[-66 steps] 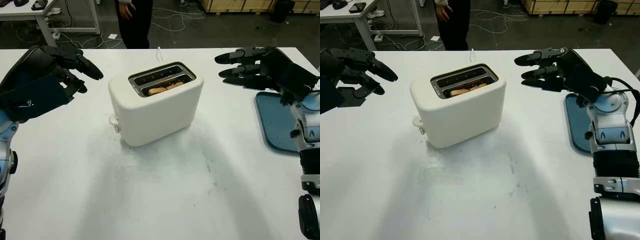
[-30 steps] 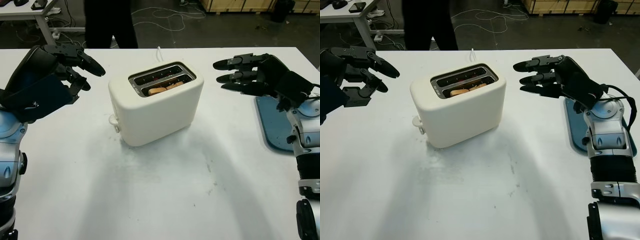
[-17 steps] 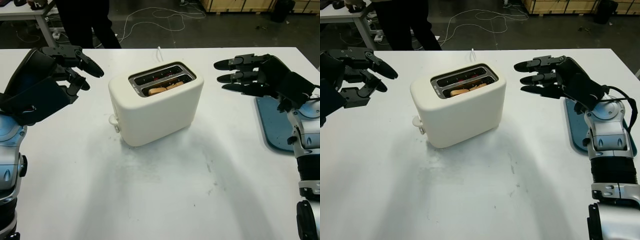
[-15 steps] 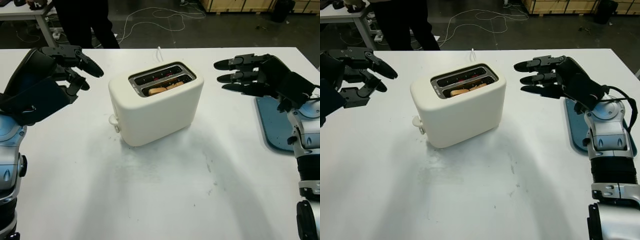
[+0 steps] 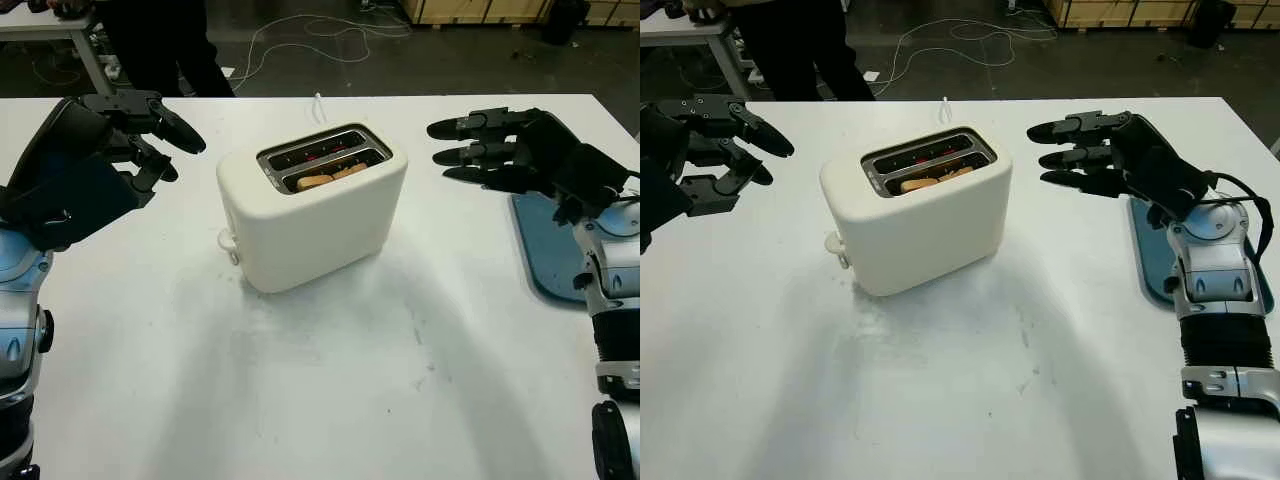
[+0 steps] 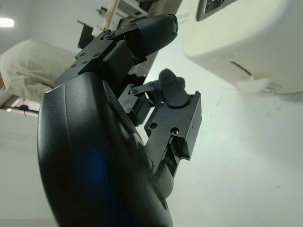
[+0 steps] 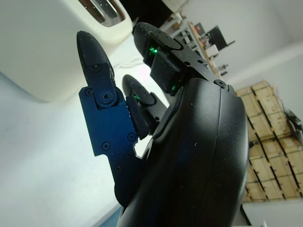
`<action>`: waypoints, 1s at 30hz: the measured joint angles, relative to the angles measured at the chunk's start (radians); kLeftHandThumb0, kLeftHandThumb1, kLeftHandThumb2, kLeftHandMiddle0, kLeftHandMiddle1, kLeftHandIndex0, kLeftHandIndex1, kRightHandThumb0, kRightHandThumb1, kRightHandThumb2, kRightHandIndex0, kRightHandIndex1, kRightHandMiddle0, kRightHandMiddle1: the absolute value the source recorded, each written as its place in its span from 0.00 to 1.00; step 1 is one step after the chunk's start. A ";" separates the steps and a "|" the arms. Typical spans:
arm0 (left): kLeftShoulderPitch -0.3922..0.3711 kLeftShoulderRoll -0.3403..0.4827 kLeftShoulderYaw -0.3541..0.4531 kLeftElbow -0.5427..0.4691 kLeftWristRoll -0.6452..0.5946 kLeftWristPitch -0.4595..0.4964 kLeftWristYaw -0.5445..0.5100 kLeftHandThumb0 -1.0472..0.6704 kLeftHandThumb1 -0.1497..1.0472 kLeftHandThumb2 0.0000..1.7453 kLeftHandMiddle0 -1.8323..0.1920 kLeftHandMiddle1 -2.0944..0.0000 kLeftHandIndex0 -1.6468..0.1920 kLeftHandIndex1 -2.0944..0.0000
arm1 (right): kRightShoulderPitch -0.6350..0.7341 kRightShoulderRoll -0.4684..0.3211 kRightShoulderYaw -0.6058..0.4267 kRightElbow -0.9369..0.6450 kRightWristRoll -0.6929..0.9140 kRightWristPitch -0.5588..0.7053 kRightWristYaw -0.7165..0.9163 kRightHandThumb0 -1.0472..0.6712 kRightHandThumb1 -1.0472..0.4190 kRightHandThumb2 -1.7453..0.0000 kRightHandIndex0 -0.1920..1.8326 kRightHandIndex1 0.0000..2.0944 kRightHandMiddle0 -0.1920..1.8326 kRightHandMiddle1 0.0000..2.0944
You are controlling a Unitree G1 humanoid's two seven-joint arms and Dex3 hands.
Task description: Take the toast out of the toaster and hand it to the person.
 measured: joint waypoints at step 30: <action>0.002 -0.003 -0.006 0.011 0.000 -0.014 -0.001 0.79 0.69 0.40 0.55 0.41 0.52 0.52 | 0.020 0.000 0.000 -0.017 0.000 0.021 -0.006 0.28 0.15 1.00 0.53 0.00 0.49 0.00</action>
